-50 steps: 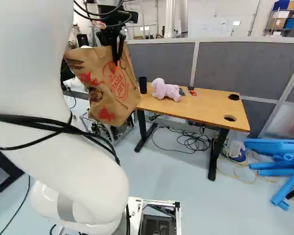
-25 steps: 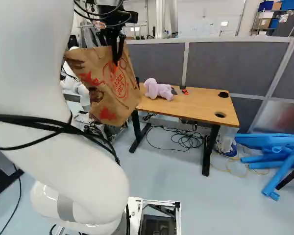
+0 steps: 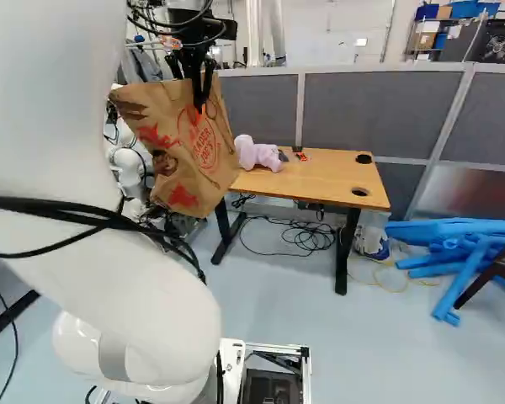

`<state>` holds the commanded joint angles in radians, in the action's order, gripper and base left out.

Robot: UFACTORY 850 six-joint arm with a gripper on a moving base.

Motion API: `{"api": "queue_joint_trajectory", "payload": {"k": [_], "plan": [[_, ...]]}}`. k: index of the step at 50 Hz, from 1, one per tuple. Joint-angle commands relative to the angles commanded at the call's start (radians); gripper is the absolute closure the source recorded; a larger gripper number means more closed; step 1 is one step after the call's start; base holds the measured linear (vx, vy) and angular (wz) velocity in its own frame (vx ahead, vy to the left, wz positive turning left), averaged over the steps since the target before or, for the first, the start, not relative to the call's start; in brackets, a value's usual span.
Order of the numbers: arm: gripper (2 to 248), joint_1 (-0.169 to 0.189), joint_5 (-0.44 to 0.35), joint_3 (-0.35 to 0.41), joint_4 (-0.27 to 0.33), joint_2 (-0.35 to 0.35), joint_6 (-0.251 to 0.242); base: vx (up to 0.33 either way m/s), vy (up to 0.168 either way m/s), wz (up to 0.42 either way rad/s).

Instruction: Pick up the bag on the ground and place it on the table

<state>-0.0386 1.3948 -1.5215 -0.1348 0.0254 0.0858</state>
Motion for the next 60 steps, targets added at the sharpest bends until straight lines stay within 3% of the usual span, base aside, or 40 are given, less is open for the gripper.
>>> {"api": "queue_joint_trajectory", "payload": {"k": [60], "plan": [[229,0.0,0.0,0.0,0.0,0.0,0.0,0.004,-0.071,-0.207]]}}
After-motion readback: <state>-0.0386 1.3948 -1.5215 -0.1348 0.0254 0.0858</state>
